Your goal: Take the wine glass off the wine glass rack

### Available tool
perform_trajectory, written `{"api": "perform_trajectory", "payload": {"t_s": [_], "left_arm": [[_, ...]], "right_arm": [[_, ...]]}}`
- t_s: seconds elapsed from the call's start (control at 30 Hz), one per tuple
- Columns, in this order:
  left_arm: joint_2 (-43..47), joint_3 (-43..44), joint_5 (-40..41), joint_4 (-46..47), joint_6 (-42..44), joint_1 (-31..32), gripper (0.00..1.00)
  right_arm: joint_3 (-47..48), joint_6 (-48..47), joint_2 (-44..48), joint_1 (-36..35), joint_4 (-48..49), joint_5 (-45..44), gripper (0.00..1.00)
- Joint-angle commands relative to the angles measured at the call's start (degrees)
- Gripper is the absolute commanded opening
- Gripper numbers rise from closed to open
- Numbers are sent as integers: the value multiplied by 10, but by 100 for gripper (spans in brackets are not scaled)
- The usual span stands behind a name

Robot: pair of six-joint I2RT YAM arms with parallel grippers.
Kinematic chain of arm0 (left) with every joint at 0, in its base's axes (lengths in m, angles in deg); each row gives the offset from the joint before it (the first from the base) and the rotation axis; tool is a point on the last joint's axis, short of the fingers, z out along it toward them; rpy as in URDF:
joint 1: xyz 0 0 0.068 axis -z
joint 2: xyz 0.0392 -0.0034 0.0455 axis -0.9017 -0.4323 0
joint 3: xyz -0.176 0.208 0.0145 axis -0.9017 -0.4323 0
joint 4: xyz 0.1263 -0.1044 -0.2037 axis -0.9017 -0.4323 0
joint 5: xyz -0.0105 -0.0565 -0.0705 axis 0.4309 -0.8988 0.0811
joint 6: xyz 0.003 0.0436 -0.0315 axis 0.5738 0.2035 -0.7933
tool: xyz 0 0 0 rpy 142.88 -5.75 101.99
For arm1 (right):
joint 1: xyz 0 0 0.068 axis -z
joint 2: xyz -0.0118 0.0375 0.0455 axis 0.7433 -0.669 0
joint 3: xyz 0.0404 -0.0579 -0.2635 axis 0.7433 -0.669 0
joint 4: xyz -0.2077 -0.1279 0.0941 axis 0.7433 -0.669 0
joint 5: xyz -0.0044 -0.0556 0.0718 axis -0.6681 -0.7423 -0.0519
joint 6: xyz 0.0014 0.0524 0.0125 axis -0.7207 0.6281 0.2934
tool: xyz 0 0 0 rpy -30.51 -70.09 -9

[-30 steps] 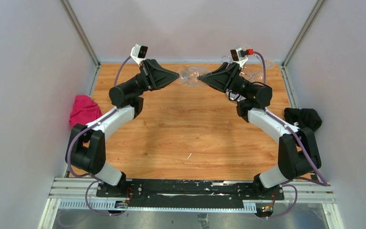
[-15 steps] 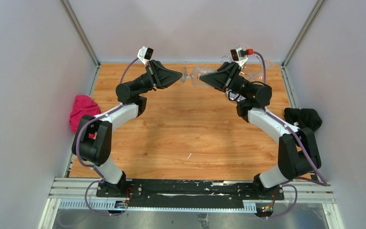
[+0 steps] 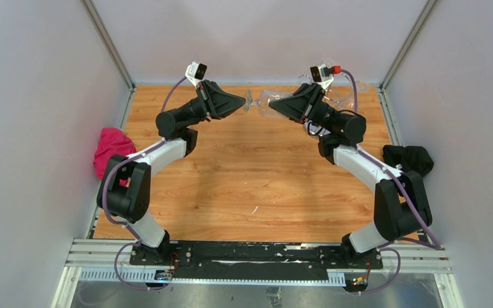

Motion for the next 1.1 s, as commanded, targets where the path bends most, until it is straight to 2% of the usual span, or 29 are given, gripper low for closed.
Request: {"api": "perform_trajectory", "payload": {"t_s": [0.0,0.17,0.4,0.53,0.63,0.7,0.77,0.83,0.9,0.93,0.97,1.03,1.07], "left_arm": [[-7,11,-40,21,41,1,19],[1,12,-44,21,33,-10,36],[28,19,-52,21,27,-35,47],[33,13,-52,21,22,-64,46],[35,8,-48,21,16,-98,37],[40,7,-48,10,19,-124,32],[55,3,-53,-43,47,-137,30],[83,-3,-55,-148,137,-147,31],[119,9,-48,-316,263,-149,33],[143,25,-32,-435,355,-148,35],[164,51,-4,-630,454,-149,36],[195,126,111,-911,639,-148,41],[200,166,173,-1018,708,-147,42]], "right_arm": [[9,-5,33,-24,16,-3,0],[-10,-70,79,-22,-63,1,0],[-9,-142,125,-22,-166,11,0],[-5,-167,146,-22,-208,16,0],[6,-219,167,-22,-297,25,0],[23,-286,186,-23,-401,28,0],[57,-376,196,-24,-547,21,0],[106,-456,196,-27,-677,8,0],[134,-501,191,-31,-752,-2,0],[145,-516,187,-31,-774,-4,0],[157,-533,182,-33,-796,-7,0],[181,-562,168,-37,-845,-17,0],[194,-577,160,-40,-863,-25,0]]}}
